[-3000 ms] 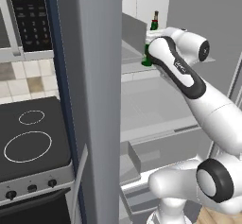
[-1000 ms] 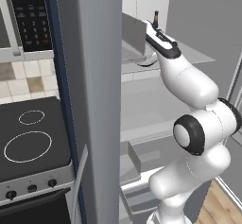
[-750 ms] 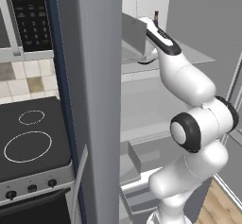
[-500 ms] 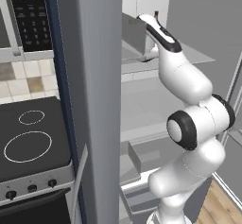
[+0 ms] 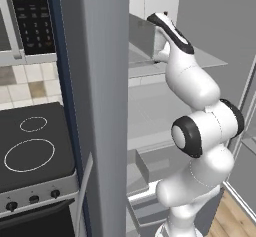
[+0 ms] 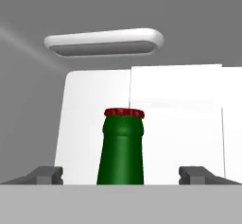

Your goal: Place the liquor and beer on the top shelf of the fridge to keep them out of children's reach, and place the bell pepper on lower shelves for easy access.

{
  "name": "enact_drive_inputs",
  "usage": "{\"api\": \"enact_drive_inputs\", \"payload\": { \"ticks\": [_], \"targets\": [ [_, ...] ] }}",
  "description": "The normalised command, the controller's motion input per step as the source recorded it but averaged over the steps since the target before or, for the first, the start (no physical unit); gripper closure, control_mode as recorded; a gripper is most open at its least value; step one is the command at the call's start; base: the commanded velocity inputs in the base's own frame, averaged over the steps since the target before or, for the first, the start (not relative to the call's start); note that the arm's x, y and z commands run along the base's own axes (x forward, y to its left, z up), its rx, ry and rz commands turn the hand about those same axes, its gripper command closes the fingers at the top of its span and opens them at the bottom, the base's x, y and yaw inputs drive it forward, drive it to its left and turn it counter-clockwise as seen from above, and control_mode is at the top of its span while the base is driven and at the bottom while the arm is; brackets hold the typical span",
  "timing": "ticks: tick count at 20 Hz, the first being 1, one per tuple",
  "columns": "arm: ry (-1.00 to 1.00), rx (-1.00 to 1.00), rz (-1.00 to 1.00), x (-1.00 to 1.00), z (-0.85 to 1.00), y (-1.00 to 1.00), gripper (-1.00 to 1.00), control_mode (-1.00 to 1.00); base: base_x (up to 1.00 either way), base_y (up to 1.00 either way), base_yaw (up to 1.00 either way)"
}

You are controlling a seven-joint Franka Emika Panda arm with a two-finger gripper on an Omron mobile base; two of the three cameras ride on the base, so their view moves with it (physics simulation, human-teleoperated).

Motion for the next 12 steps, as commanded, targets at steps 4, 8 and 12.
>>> {"api": "enact_drive_inputs", "payload": {
  "ticks": [4, 8, 12],
  "targets": [
    [-0.02, 0.00, 0.00, 0.00, 0.01, 0.00, -1.00, -1.00, 0.00, 0.00, 0.00],
    [-0.01, 0.00, 0.00, 0.00, 0.07, 0.00, -1.00, -1.00, 0.00, 0.00, 0.00],
    [0.00, 0.00, 0.00, -0.02, 0.11, 0.00, -1.00, -1.00, 0.00, 0.00, 0.00]
  ]
}}
